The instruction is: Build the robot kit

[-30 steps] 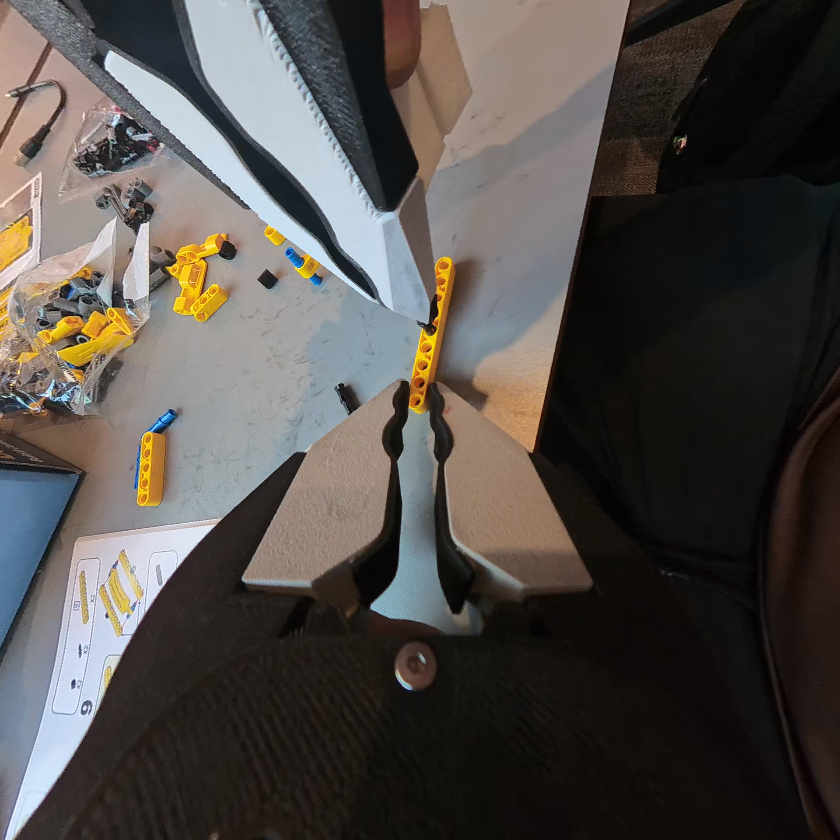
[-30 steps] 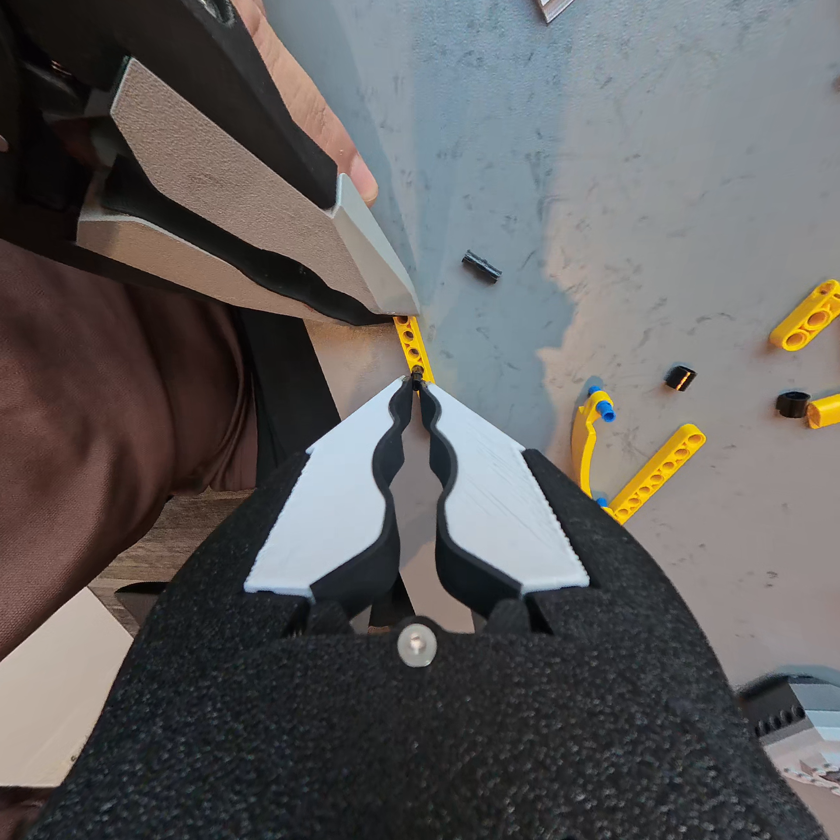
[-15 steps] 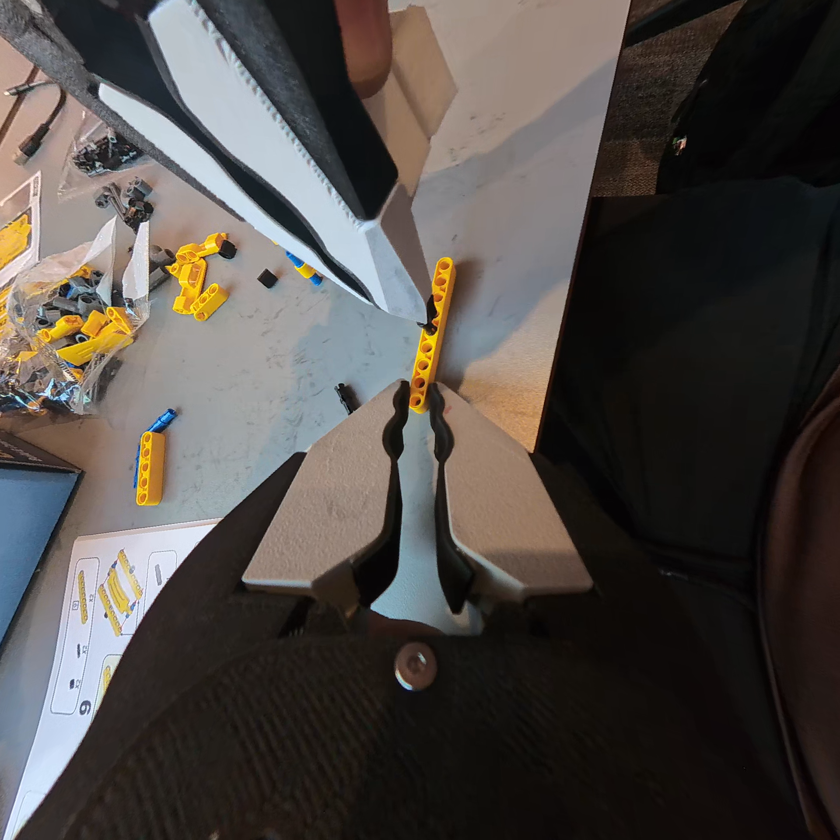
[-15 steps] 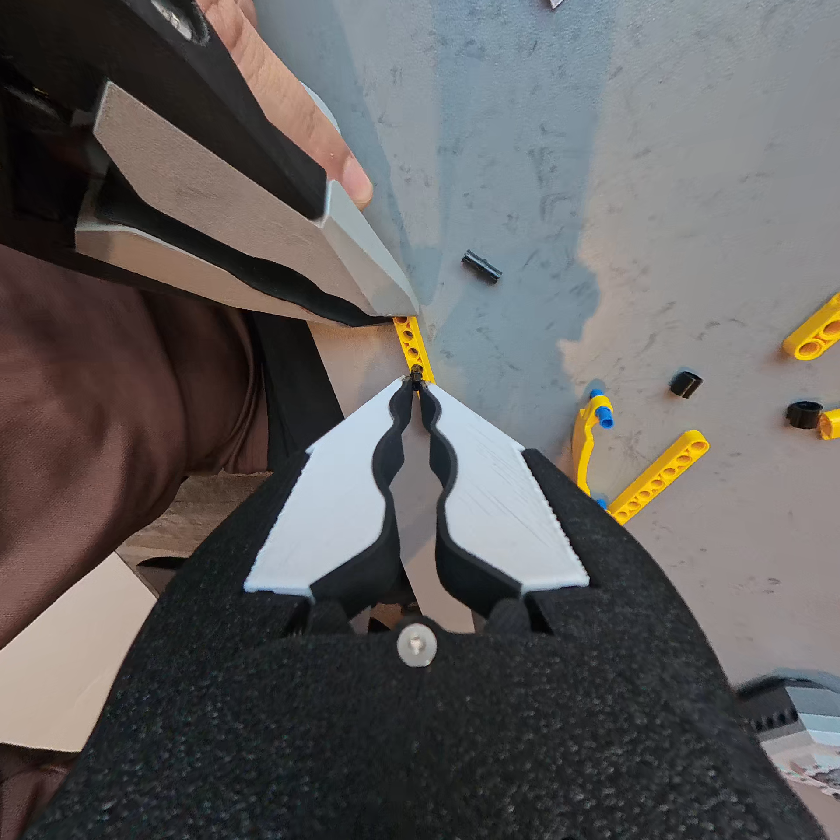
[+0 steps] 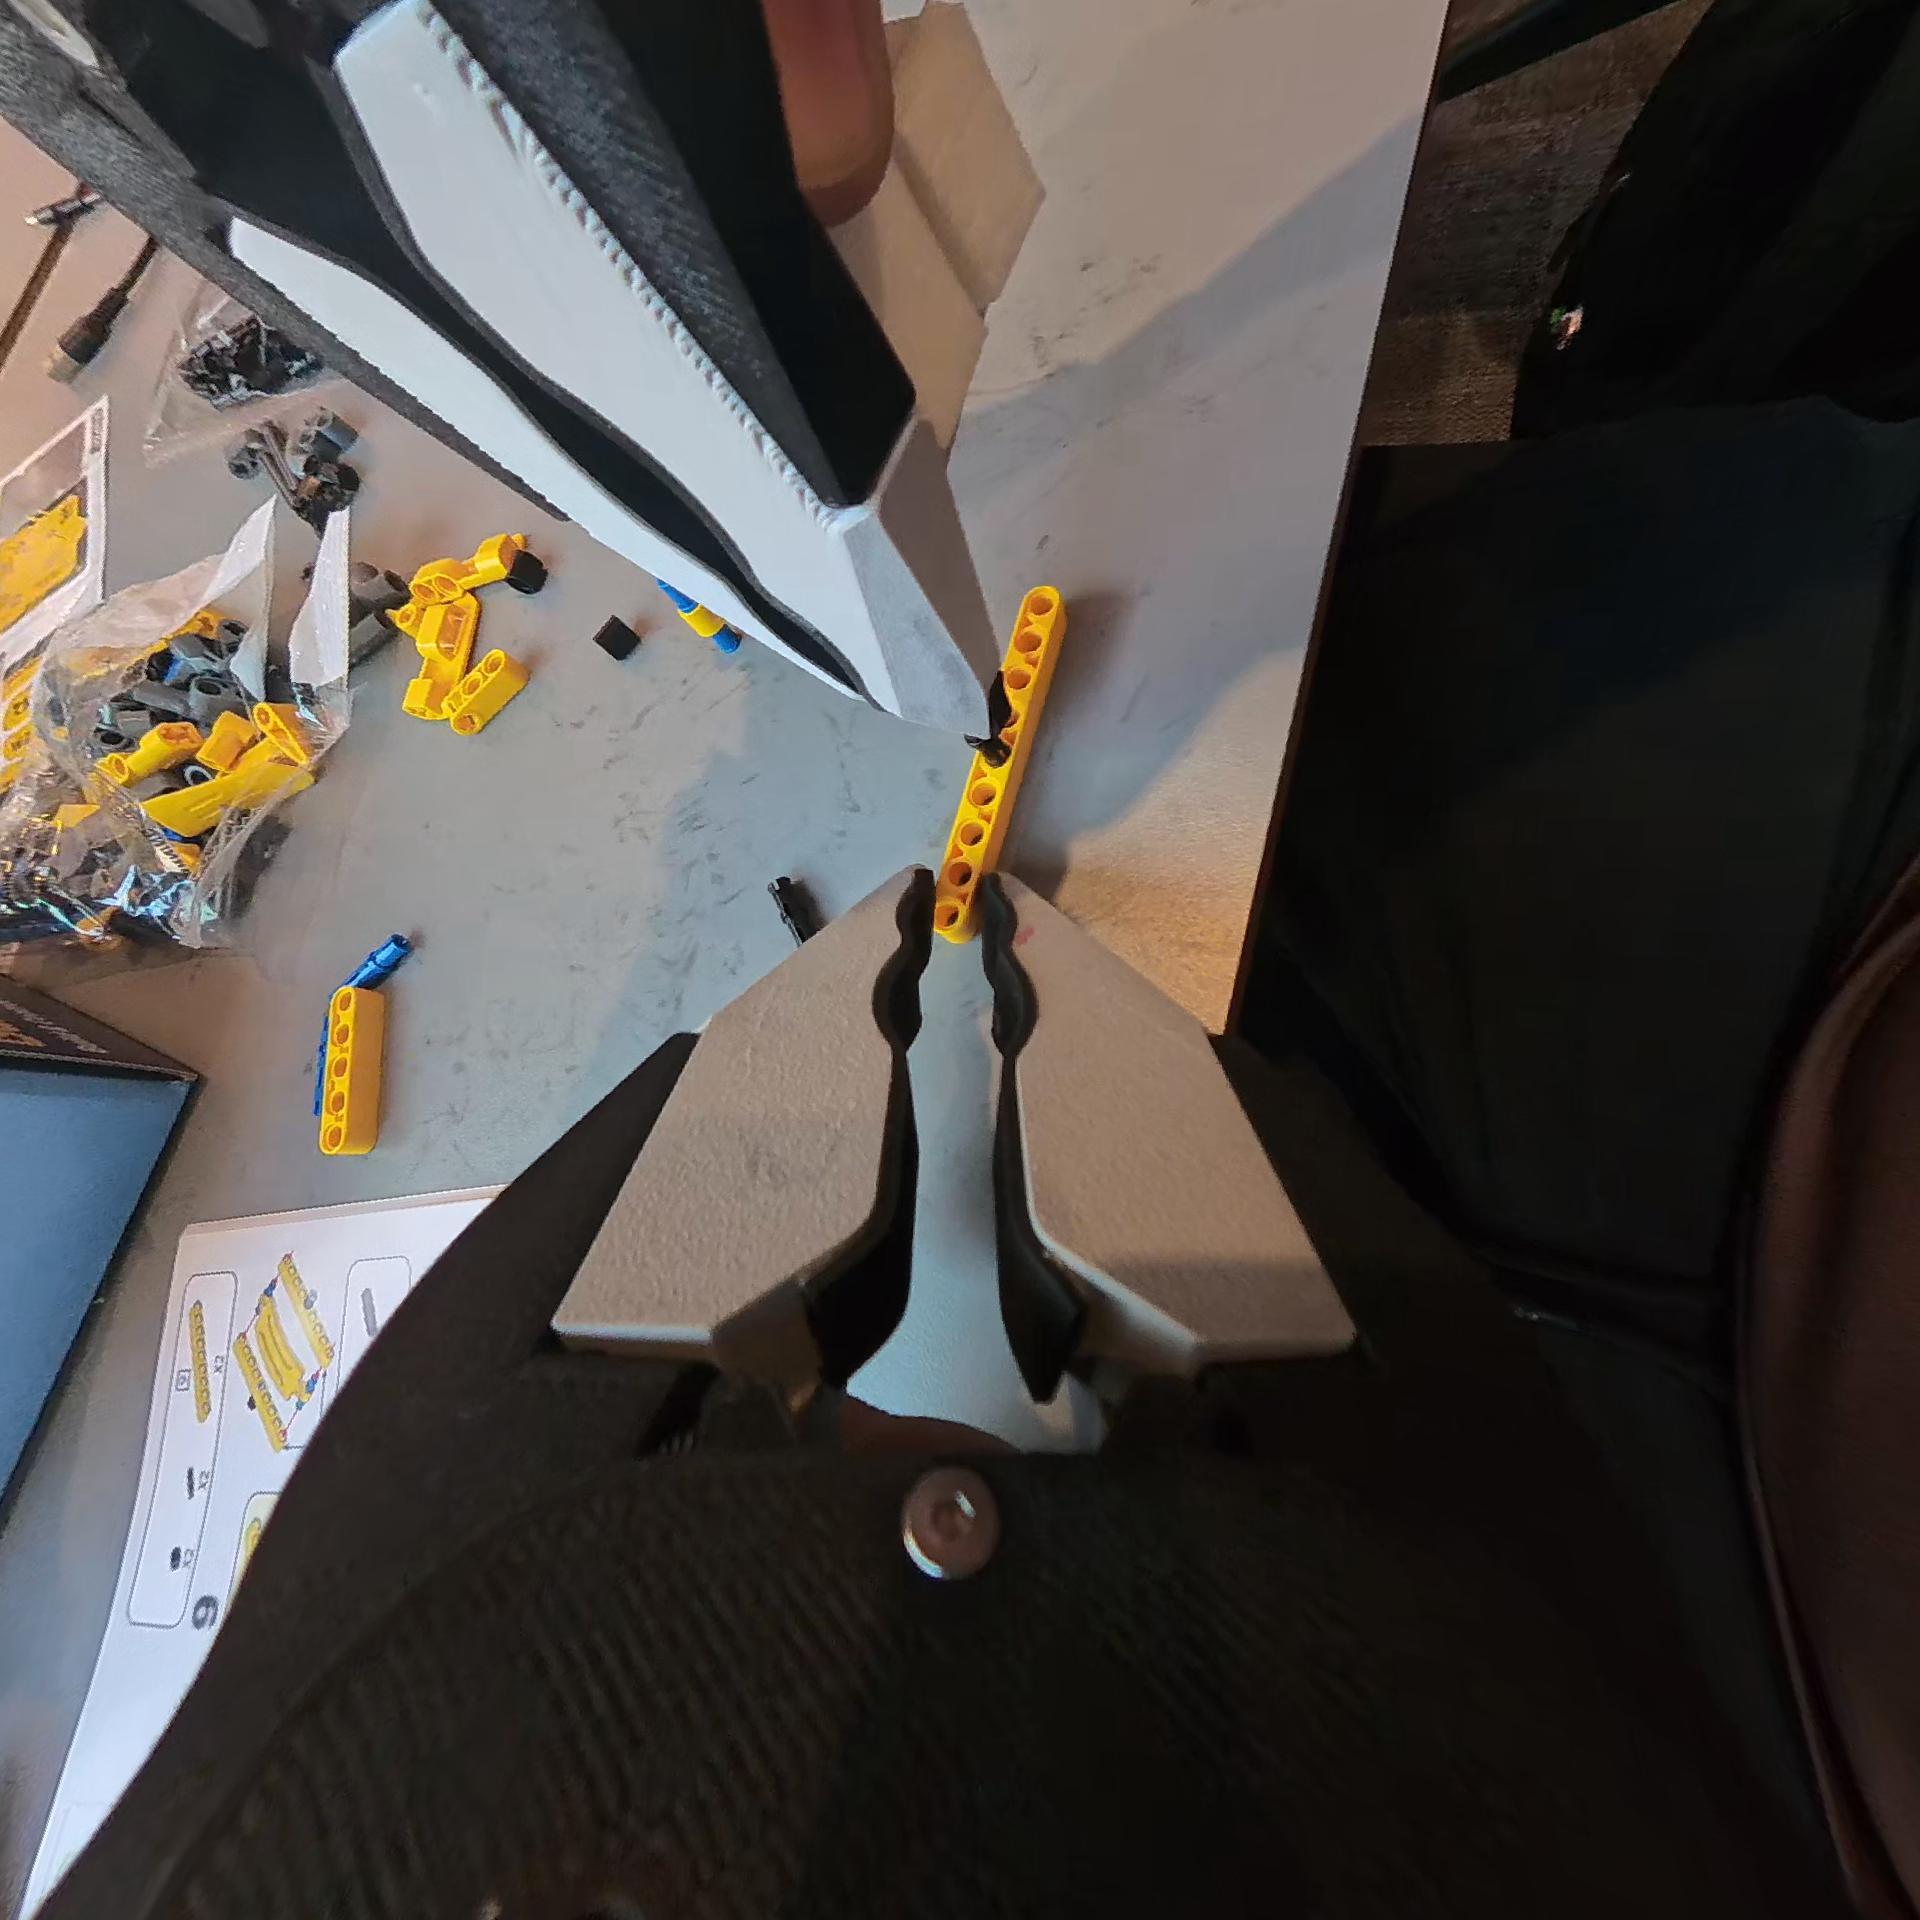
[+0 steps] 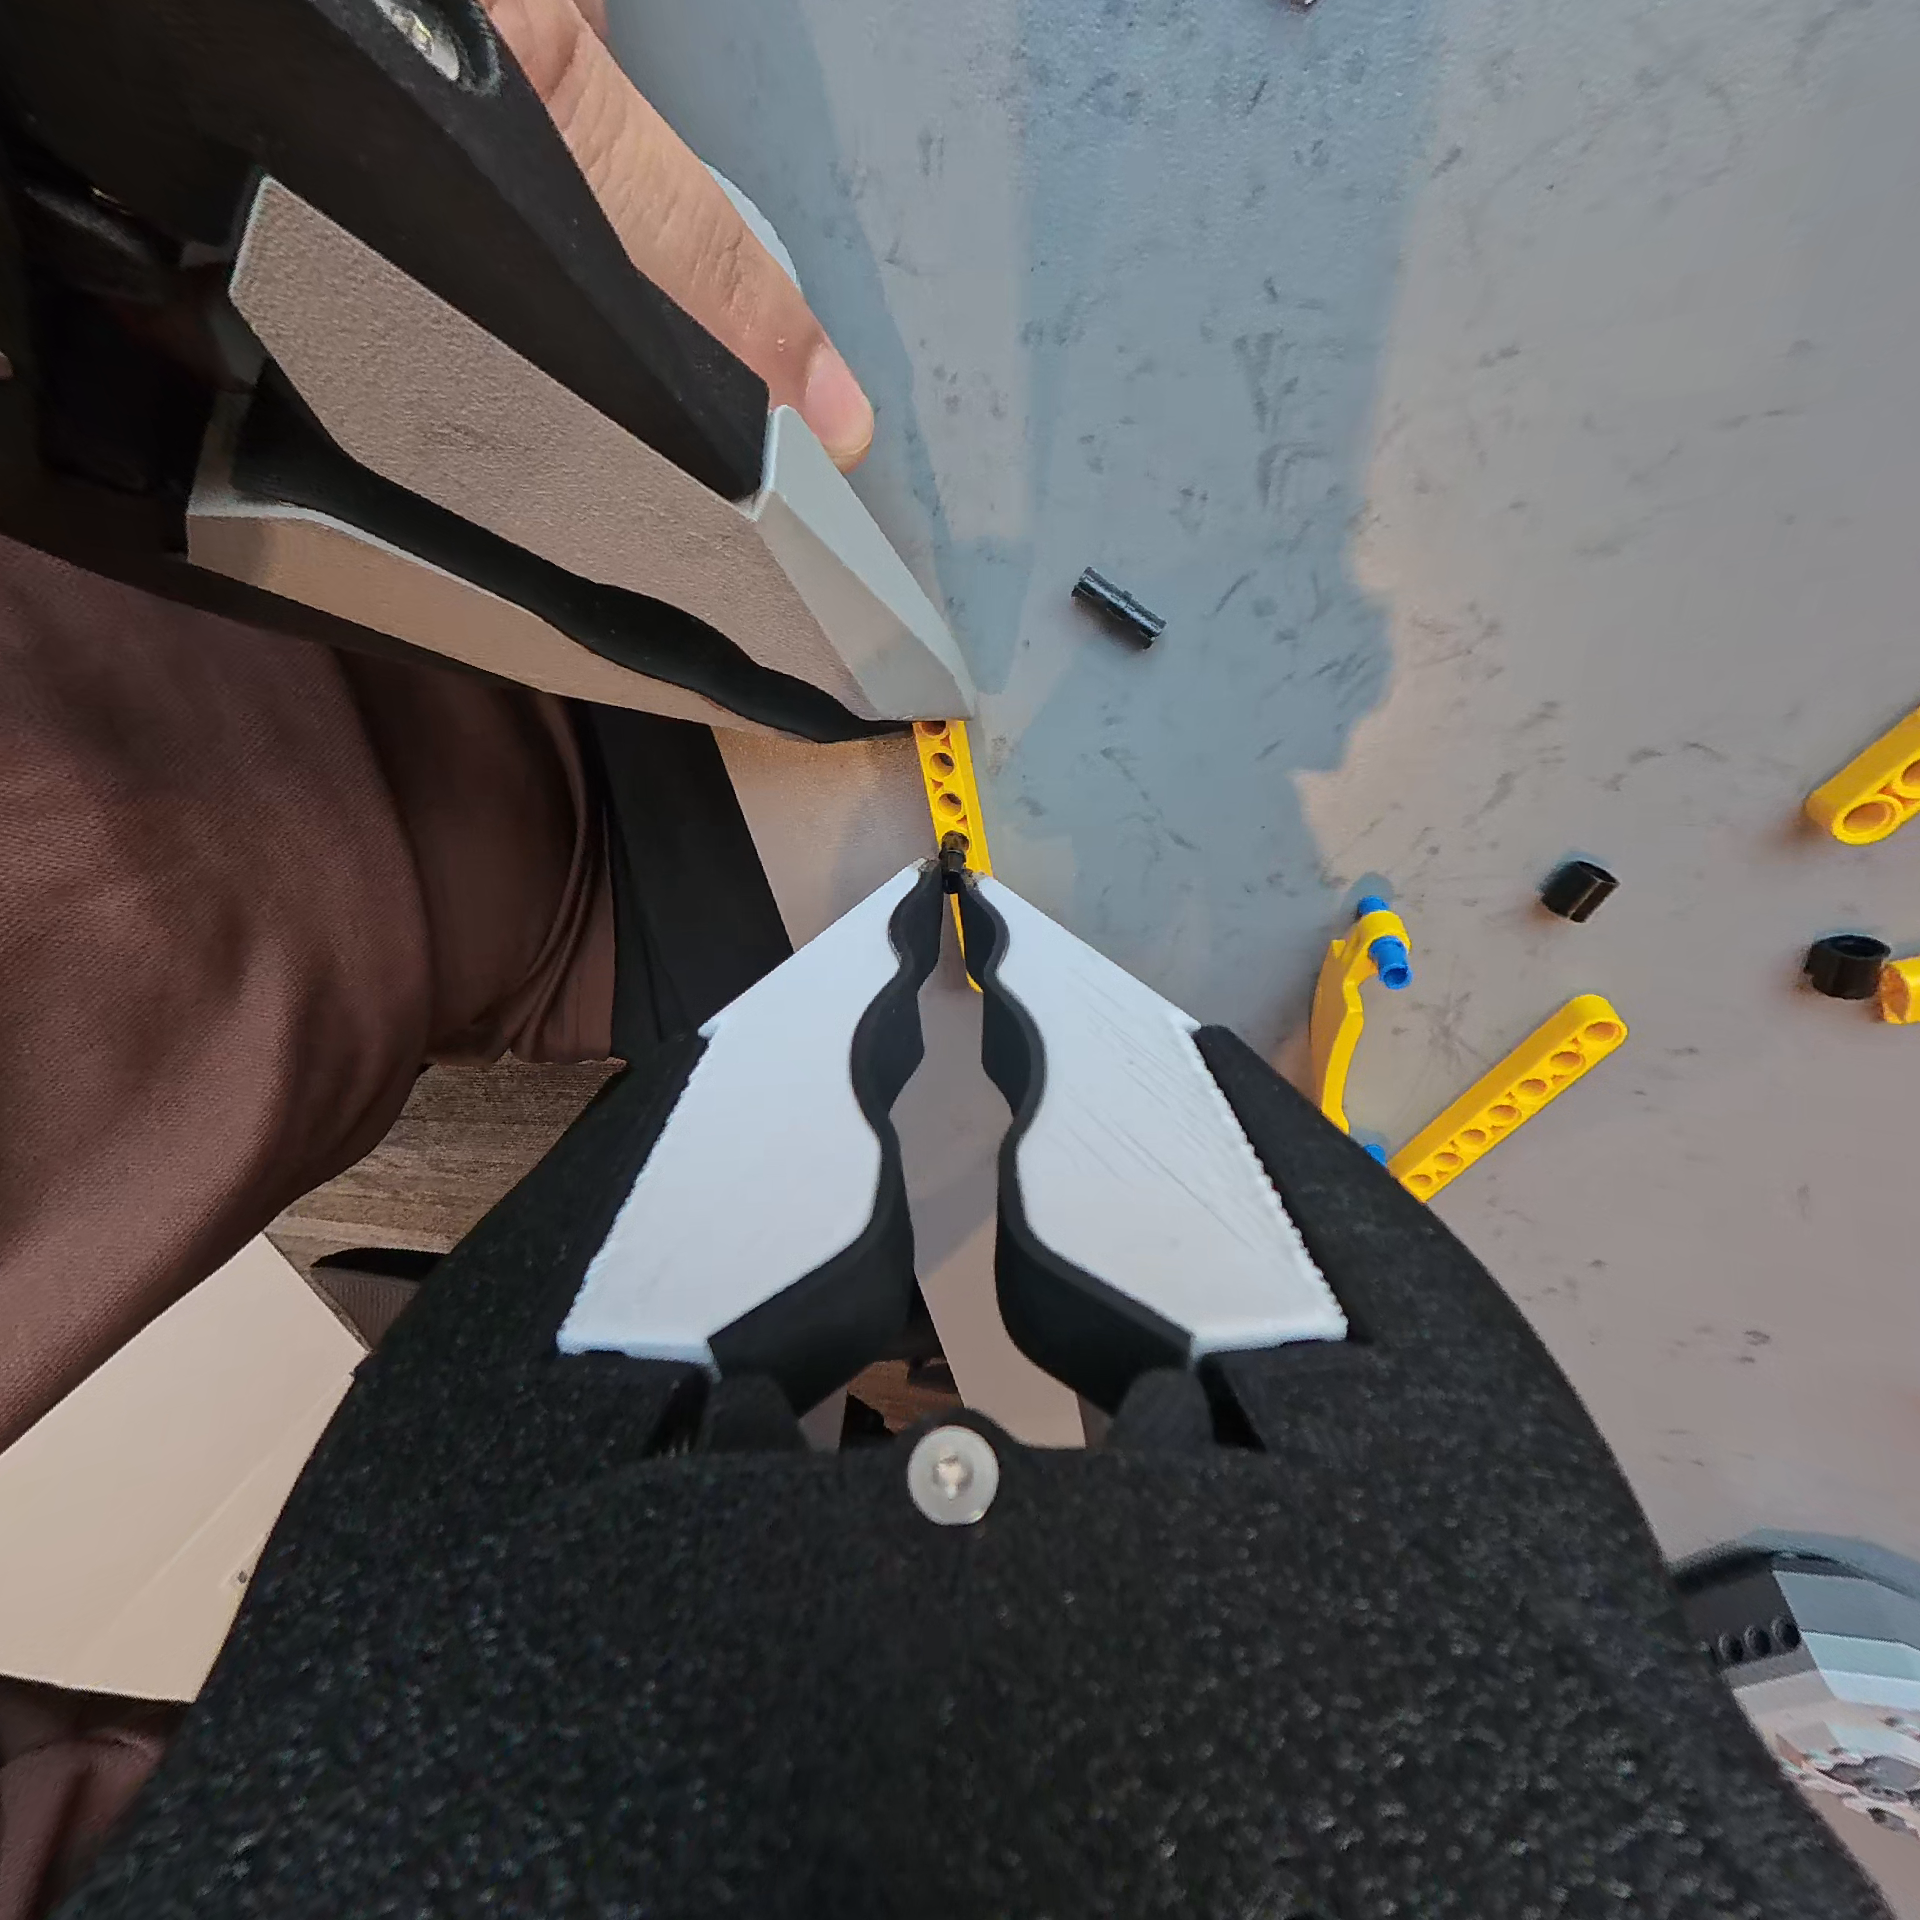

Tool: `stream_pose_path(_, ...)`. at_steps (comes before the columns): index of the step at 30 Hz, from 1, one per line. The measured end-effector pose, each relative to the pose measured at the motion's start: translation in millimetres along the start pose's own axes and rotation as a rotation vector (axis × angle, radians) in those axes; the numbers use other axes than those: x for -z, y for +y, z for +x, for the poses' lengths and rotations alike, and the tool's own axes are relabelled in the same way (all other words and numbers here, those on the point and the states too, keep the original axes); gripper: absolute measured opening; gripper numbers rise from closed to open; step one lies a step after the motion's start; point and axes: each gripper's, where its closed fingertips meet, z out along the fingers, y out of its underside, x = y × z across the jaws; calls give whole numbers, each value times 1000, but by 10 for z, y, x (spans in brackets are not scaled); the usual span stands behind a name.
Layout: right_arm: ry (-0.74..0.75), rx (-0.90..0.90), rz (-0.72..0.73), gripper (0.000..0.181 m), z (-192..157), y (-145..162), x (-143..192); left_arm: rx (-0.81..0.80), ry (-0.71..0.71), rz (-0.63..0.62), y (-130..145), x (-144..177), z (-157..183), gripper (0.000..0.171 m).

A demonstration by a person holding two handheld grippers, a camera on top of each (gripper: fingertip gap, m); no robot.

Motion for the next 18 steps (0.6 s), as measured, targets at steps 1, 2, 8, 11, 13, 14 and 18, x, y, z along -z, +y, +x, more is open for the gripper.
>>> stream_pose_path(1, 1, 0, 2, 2, 0, -1, -1, 0, -1, 0, 0, 0, -1, 6)
stream_pose_path(2, 2, 0, 5, 2, 0, -1, -1, 3, 1, 0, 0, -1, -1, 6)
stream_pose_path(8, 25, 10, 12, 2, -4, -4, -5, 6, 4, 0, 1, -1, 0, 6)
stream_pose_path(11, -16, -6, 17, 2, 1, -5, -7, -2, -2, 0, 0, -1, 0, 6)
stream_pose_path(13, -55, -12, 21, 2, 3, -4, -8, -7, -6, 0, 0, -1, 0, 6)
stream_pose_path(14, -70, -12, 22, 2, 2, -4, -8, -9, -8, 0, 0, -1, -1, 6)
stream_pose_path(18, -118, -1, 25, 2, -12, -5, -12, -11, -9, 1, 0, -1, 0, 6)
